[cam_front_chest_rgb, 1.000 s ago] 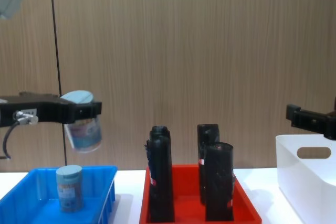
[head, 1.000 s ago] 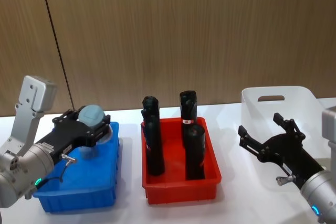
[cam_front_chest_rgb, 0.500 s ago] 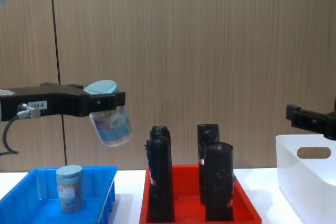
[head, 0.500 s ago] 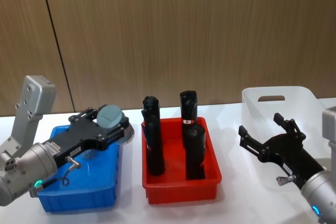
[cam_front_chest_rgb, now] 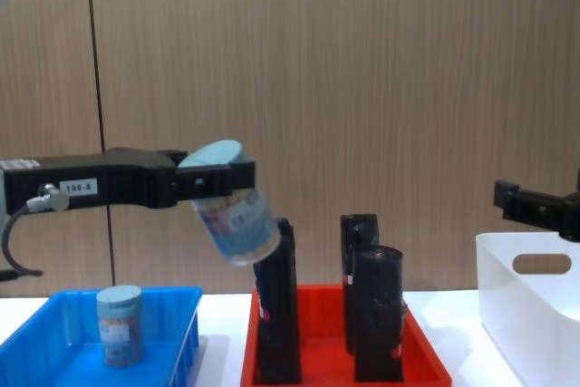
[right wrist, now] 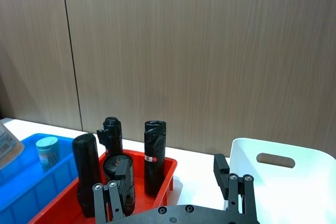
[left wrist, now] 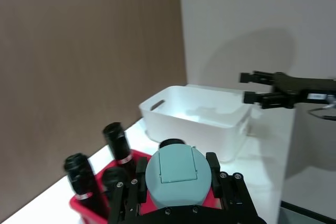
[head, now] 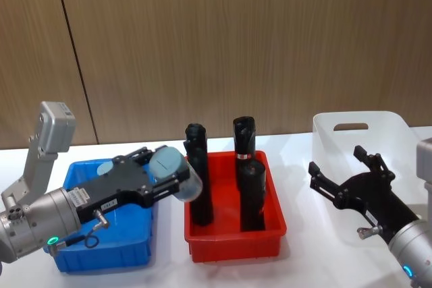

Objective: Pick the cotton swabs from the blue box and place them into the white box.

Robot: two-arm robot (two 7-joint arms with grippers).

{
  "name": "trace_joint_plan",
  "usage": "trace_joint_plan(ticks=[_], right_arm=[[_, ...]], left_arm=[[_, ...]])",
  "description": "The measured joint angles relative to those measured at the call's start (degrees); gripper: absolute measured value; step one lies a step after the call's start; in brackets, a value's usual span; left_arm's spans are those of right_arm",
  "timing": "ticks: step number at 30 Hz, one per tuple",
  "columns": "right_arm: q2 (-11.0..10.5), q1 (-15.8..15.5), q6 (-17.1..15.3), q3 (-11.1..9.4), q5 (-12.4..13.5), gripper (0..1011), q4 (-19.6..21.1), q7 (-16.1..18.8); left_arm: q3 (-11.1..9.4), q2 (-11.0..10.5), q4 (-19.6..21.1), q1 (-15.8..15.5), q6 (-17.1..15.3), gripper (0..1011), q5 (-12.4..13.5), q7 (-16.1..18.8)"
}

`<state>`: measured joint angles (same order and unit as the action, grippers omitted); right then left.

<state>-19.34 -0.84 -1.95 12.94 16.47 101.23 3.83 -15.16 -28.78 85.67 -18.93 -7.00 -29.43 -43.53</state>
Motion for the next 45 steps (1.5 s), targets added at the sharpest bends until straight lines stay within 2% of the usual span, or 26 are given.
trace_joint_plan(ticks=[13, 19, 24, 45], right_arm=[[0.0, 0.0, 0.0, 0.0, 0.0, 1002, 0.0, 0.0], [0.0, 0.0, 0.0, 0.0, 0.0, 1001, 0.0, 0.0], [0.0, 0.0, 0.0, 0.0, 0.0, 1001, 0.0, 0.0], [-0.1, 0.08, -0.05, -0.03, -0.19, 1001, 0.11, 0.79]], left_arm=[[-1.18, 0.66, -3.57, -2.7, 0.35, 670, -0.49, -12.77], [-1.69, 0.78, -4.56, -3.55, 0.0, 670, -0.13, -16.29], [-1.94, 0.64, -4.73, -3.8, -0.48, 670, 0.08, -17.44], [-2.22, -0.15, -4.53, -3.8, -0.9, 670, 0.1, -17.55]])
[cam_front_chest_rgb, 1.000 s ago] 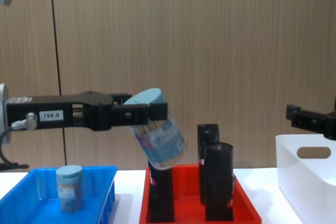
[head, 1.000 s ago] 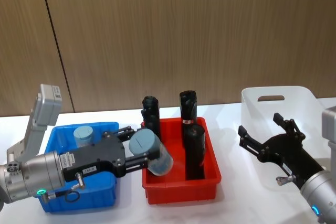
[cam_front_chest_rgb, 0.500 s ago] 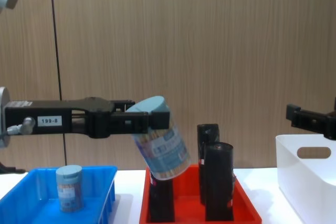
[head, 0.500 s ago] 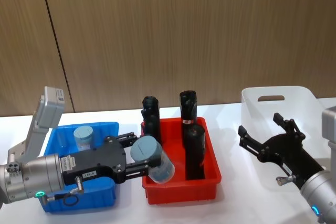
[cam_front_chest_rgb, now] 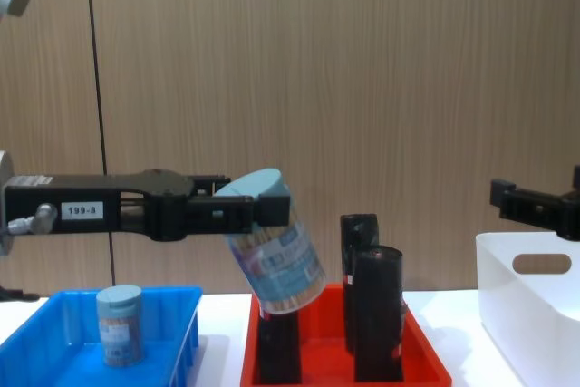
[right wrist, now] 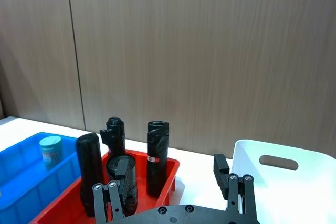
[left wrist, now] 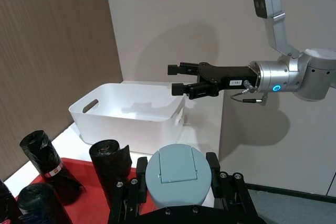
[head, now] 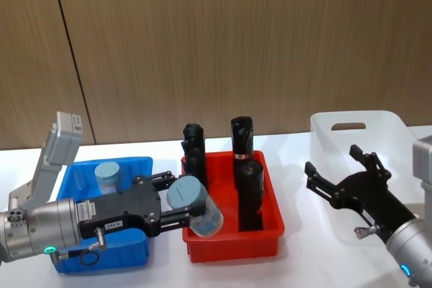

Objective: Pick the cotton swabs from the blue box and place them into the white box.

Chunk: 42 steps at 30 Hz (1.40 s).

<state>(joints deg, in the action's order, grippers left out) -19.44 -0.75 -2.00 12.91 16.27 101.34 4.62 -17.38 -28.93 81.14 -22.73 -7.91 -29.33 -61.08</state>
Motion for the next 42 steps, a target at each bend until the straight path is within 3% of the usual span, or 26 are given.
trace_joint_plan(ticks=[14, 25, 30, 42], right_arm=[[-1.85, 1.11, -3.15, -0.44, -0.74, 1002, 1.26, 7.68], [-3.95, 3.18, -8.4, -0.75, -1.25, 1002, 2.26, 17.15], [-4.92, 5.02, -11.81, -0.77, -1.39, 1002, 2.4, 23.34], [-5.12, 9.82, -16.88, 0.47, -3.61, 1002, 0.71, 34.08]], left_arm=[[-0.06, -0.12, 0.08, 0.02, -0.08, 670, -0.07, 0.02], [-0.06, -0.17, 0.08, 0.02, -0.08, 670, -0.08, 0.03], [-0.05, -0.19, 0.08, 0.02, -0.07, 670, -0.08, 0.03], [-0.05, -0.19, 0.08, 0.02, -0.07, 670, -0.07, 0.02]])
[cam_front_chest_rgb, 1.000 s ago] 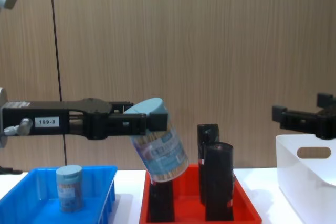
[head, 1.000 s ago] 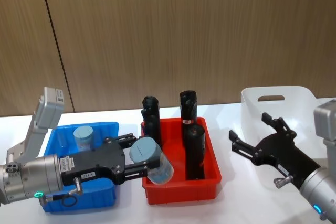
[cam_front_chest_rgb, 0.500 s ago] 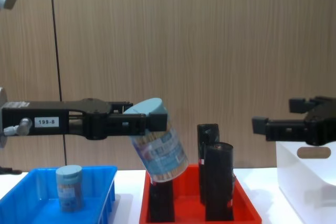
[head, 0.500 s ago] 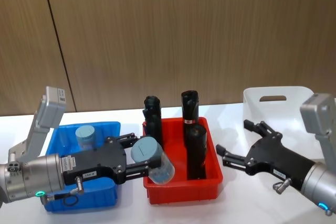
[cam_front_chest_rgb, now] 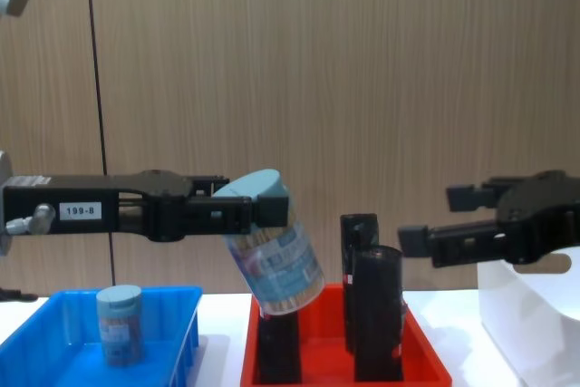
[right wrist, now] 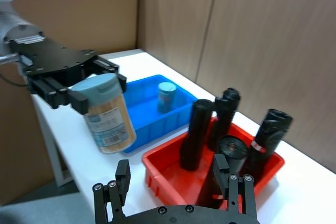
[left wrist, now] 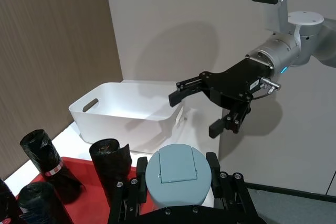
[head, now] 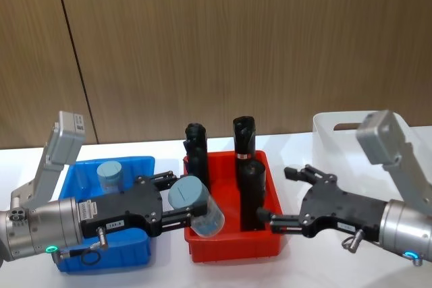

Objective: Pick the cotton swabs from the blue box and place them into the white box.

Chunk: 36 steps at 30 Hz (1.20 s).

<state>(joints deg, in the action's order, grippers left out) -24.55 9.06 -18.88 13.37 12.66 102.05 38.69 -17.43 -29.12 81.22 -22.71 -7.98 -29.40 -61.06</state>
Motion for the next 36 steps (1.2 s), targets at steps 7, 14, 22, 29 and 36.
trace_joint_plan(ticks=[7, 14, 22, 29, 36], right_arm=[[0.85, 2.54, -1.58, 1.29, -1.86, 1002, -1.61, 4.22], [2.14, 4.66, -2.67, 2.91, -3.55, 1002, -3.35, 7.27], [3.53, 6.22, -3.19, 4.47, -4.57, 1002, -4.99, 8.69], [4.67, 7.45, -3.39, 5.58, -5.29, 1002, -6.35, 9.27], [5.88, 8.67, -3.6, 6.69, -5.91, 1002, -7.61, 9.51]], left_arm=[[0.0, 0.0, 0.0, 0.0, 0.0, 670, 0.0, 0.0], [0.0, 0.0, 0.0, 0.0, 0.0, 670, 0.0, 0.0], [0.0, 0.0, 0.0, 0.0, 0.0, 670, 0.0, 0.0], [0.0, 0.01, 0.0, 0.0, 0.0, 670, 0.0, 0.0], [0.0, 0.0, 0.0, 0.0, 0.0, 670, 0.0, 0.0]])
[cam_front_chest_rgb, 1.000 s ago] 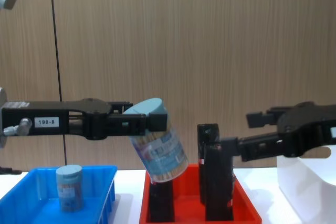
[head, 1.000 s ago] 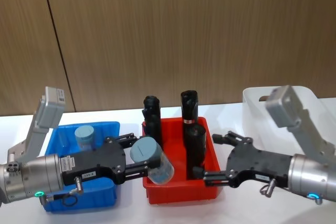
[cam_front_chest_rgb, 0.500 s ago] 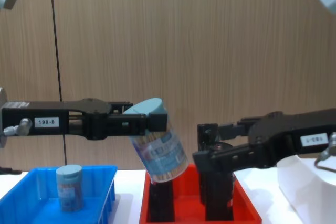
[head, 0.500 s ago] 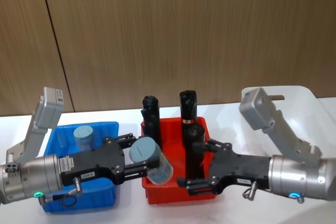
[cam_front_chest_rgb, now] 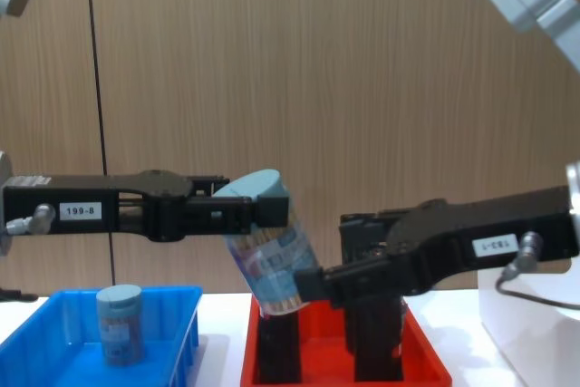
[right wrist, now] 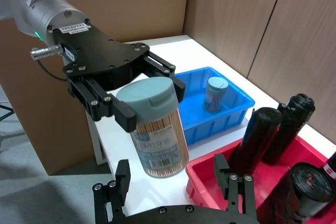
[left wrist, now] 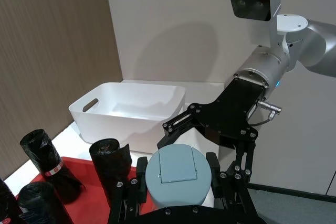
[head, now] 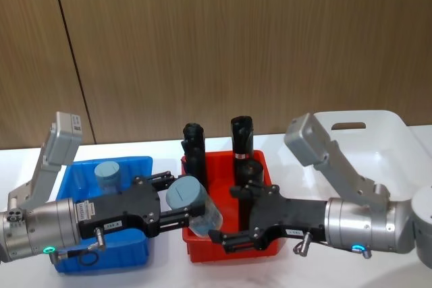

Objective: Pick the cotton swabs from the blue box and place them into the white box.

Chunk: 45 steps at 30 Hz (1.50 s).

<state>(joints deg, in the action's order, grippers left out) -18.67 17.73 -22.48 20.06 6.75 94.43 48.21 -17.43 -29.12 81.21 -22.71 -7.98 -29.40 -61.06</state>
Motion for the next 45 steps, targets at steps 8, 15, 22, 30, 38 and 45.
trace_joint_plan(ticks=[8, 15, 22, 30, 38, 45], right_arm=[[1.57, 1.48, -0.32, 1.35, -0.74, 1001, -1.38, 0.28], [2.75, 2.56, -0.47, 2.42, -1.17, 1002, -2.33, 0.47], [3.54, 3.32, -0.48, 3.21, -1.4, 1002, -2.93, 0.79], [4.01, 3.88, -0.42, 3.87, -1.43, 1002, -3.32, 0.82], [4.3, 4.25, -0.38, 4.38, -1.17, 972, -3.89, 0.03], [4.47, 4.48, -0.44, 4.73, -1.07, 768, -4.35, -0.84]], left_arm=[[0.0, 0.0, 0.0, 0.0, 0.0, 670, 0.0, 0.0], [0.0, 0.0, 0.0, 0.0, 0.0, 670, 0.0, 0.0], [0.0, 0.0, 0.0, 0.0, 0.0, 670, 0.0, 0.01], [0.0, 0.0, 0.0, 0.0, 0.0, 670, 0.0, 0.01], [0.0, 0.0, 0.0, 0.0, 0.0, 670, 0.0, 0.0], [0.0, 0.0, 0.0, 0.0, 0.0, 670, -0.01, -0.02]])
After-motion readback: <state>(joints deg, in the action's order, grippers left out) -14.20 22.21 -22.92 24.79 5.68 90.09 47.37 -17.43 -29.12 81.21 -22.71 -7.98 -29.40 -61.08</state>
